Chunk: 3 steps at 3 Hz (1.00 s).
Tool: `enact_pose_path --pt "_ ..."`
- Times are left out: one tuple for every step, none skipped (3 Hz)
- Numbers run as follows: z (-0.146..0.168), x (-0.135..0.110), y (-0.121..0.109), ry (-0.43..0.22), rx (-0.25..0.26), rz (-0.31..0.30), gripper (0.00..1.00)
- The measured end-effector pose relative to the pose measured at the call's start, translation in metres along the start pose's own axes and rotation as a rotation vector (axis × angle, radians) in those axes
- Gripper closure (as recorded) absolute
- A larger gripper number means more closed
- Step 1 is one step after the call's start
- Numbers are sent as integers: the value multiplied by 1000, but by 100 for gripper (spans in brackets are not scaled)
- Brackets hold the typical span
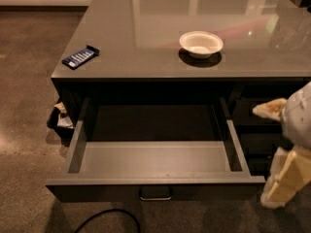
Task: Close top drawer
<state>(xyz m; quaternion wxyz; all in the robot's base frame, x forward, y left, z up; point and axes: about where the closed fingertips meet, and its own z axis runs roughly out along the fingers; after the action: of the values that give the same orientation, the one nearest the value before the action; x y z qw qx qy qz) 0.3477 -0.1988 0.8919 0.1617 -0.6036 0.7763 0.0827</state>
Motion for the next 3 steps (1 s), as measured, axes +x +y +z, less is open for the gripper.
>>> enact_pose_path --pt "38 24 24 -9 -24 38 0" --pt "75 46 44 -39 -73 69 19" --pt "105 60 56 -43 -108 87 42"
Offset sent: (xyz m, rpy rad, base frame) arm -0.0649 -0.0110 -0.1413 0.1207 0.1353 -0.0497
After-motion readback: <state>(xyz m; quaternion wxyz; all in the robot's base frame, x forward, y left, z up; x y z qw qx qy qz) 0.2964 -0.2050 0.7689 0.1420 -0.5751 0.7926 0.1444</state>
